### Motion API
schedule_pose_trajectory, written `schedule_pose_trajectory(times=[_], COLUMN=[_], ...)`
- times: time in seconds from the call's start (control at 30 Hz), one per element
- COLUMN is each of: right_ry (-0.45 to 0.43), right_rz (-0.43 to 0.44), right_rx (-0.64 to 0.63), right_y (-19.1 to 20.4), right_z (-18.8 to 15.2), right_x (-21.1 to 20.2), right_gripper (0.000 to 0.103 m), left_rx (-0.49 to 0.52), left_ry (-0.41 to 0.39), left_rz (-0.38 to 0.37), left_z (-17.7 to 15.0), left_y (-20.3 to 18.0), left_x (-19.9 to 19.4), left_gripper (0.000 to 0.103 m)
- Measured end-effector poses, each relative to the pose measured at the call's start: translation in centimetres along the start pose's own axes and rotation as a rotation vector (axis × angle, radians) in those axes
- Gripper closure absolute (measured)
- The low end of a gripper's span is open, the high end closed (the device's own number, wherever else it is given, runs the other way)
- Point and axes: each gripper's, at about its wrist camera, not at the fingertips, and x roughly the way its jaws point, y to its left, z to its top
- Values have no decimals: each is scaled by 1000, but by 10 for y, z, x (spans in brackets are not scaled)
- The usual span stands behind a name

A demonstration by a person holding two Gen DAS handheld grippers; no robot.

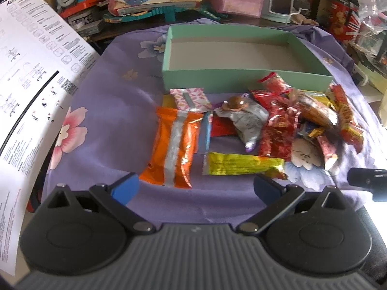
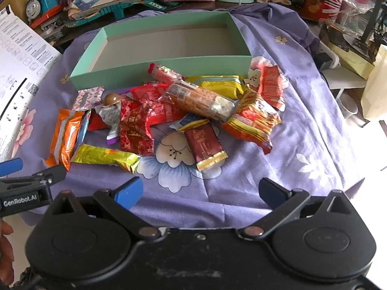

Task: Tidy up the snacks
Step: 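Move both tools toward the snack pile in front of the green box, then grasp the red-gold packet with the right tool while the left tool grasps the orange-silver packet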

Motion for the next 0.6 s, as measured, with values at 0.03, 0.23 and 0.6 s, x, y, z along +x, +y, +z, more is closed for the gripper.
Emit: schedule_pose_trajectory(times=[0.03, 0.23, 0.6], right_ry=[-5, -78, -103], right_rz=[7, 103, 149], right_rx=[-5, -30, -106], right_y=[2, 12, 48], right_z=[1, 10, 35], right_x=[2, 12, 53], right_gripper=[0, 0, 0], left_rx=[-7, -62, -57], left_ry=[1, 19, 55], left_rz=[9, 49, 66], left_z=[1, 5, 15], left_y=[3, 24, 38], left_x=[3, 22, 69], left_gripper=[0, 0, 0])
